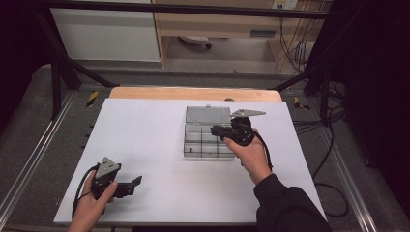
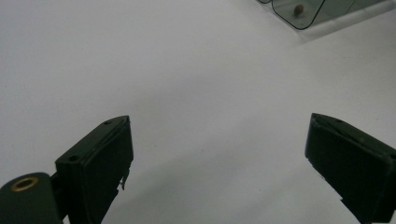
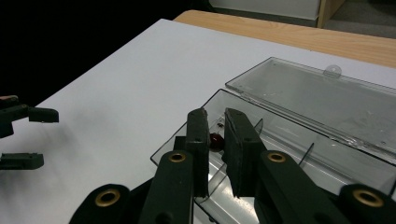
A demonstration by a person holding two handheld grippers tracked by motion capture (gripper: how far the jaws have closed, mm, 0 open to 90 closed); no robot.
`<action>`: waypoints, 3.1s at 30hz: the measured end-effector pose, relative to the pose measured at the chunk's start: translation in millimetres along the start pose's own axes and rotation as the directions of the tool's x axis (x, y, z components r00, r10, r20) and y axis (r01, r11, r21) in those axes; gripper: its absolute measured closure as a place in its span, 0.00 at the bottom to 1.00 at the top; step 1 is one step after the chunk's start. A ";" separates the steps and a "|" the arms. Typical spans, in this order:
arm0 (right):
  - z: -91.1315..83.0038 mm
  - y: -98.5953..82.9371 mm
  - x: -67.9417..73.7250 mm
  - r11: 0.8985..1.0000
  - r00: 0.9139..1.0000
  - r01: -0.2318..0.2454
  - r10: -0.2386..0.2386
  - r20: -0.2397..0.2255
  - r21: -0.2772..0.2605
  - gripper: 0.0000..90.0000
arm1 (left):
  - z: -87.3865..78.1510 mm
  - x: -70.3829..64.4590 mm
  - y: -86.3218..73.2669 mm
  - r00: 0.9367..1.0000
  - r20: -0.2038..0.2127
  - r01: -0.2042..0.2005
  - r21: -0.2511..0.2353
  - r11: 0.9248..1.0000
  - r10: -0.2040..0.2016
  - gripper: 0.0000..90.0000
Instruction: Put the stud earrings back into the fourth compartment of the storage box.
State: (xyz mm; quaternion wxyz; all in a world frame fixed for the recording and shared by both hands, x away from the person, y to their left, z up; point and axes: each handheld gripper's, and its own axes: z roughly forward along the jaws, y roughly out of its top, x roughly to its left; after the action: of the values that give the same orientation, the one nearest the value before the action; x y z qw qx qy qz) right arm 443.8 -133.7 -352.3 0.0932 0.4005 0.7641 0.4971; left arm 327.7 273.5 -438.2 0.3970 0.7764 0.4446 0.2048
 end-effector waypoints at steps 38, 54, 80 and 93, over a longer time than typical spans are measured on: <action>66.1 -5.5 0.9 0.984 0.999 -0.023 0.029 -0.031 0.178 0.89 | 2.6 -3.1 -0.3 1.000 0.017 -0.018 0.021 1.000 0.018 0.09; 78.7 -11.8 4.7 0.974 1.000 0.008 -0.003 -0.025 0.228 0.89 | 2.8 -3.2 -0.5 1.000 0.017 -0.017 0.025 1.000 0.017 0.09; 72.3 -10.5 20.0 0.979 1.000 0.021 -0.019 -0.015 0.200 0.43 | 2.5 -3.7 -0.7 1.000 0.015 -0.021 0.026 0.999 0.020 0.09; 53.5 -4.5 19.0 0.991 0.997 0.009 -0.020 0.079 0.136 0.11 | 2.1 -3.3 0.2 1.000 0.013 -0.016 0.017 1.000 0.015 0.09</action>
State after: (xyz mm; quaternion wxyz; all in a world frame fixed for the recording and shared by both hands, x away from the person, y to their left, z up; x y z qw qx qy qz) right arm 457.8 -84.6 -377.4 0.1001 0.4200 0.7945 0.4270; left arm 327.5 269.8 -439.2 0.3917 0.7845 0.4377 0.1990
